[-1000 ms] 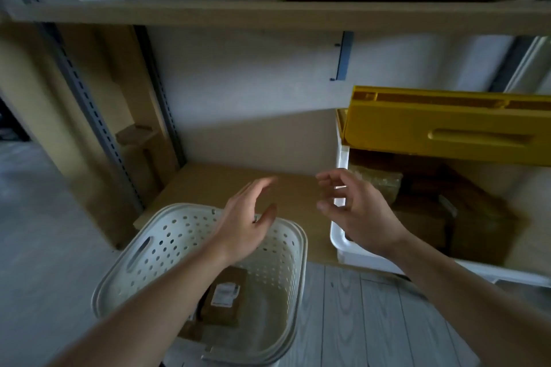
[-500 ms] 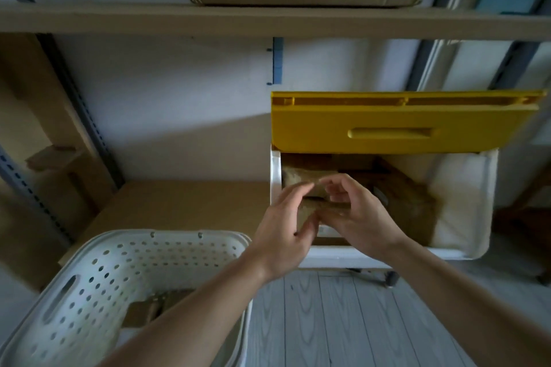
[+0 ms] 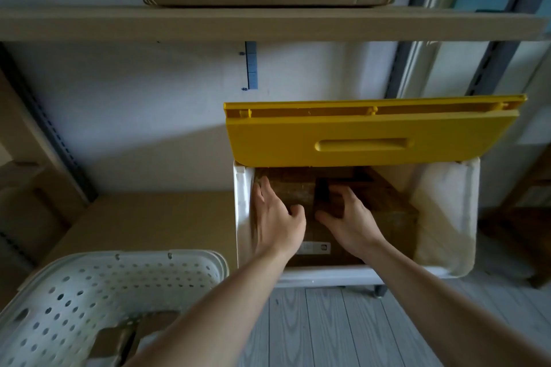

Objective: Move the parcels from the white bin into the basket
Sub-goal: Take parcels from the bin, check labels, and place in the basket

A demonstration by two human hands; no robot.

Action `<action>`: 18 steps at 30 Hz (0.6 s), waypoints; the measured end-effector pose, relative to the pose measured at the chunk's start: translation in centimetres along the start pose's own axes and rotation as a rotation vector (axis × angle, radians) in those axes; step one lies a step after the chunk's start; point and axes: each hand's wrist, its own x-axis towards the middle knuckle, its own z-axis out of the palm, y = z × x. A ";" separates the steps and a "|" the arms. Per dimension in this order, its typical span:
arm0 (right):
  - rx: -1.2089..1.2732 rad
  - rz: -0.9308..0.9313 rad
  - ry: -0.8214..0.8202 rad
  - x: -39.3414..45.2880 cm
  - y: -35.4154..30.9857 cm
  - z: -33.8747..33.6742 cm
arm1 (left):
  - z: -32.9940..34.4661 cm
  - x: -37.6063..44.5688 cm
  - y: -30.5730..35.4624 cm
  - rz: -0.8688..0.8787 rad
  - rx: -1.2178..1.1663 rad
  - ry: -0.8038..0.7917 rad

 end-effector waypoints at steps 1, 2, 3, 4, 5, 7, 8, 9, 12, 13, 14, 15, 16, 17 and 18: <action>0.004 0.018 -0.002 0.5 -0.1 0.4 | 0.2 0.2 0.2 -0.024 -0.027 0.006; 0.006 0.032 -0.001 0.9 -0.3 0.8 | 0.4 0.4 0.3 -0.043 -0.053 0.013; 0.010 0.041 0.002 1.3 -0.5 1.1 | 0.6 0.6 0.4 -0.053 -0.076 0.020; 0.025 0.048 0.003 1.7 -0.7 1.5 | 0.8 0.7 0.5 -0.058 -0.098 0.025; 0.055 0.060 -0.001 2.0 -0.9 1.9 | 1.0 0.7 0.6 -0.057 -0.120 0.032; 0.128 0.094 -0.011 2.5 -1.3 2.5 | 1.3 0.8 0.7 -0.044 -0.152 0.057; 0.162 0.110 -0.008 2.7 -1.4 2.7 | 1.3 0.7 0.7 -0.039 -0.165 0.070; 0.200 0.125 0.004 2.8 -1.4 2.9 | 1.3 0.7 0.7 -0.032 -0.176 0.077; 0.329 0.208 0.080 2.9 -1.2 2.9 | 1.3 0.7 0.4 -0.001 -0.194 0.078; 0.363 0.235 0.111 2.9 -1.2 2.6 | 1.3 0.7 0.3 0.011 -0.192 0.087; 0.396 0.263 0.140 3.0 -1.1 2.3 | 1.3 0.7 0.2 0.017 -0.188 0.097; 0.428 0.277 0.165 2.9 -1.1 1.9 | 1.3 0.6 0.3 0.015 -0.186 0.107; 0.455 0.285 0.181 2.9 -1.1 1.6 | 1.4 0.6 0.4 0.003 -0.196 0.114; 0.479 0.286 0.197 2.8 -1.1 1.2 | 1.4 0.5 0.6 -0.016 -0.213 0.117; 0.504 0.287 0.211 2.6 -1.1 0.9 | 1.4 0.4 0.8 -0.054 -0.233 0.111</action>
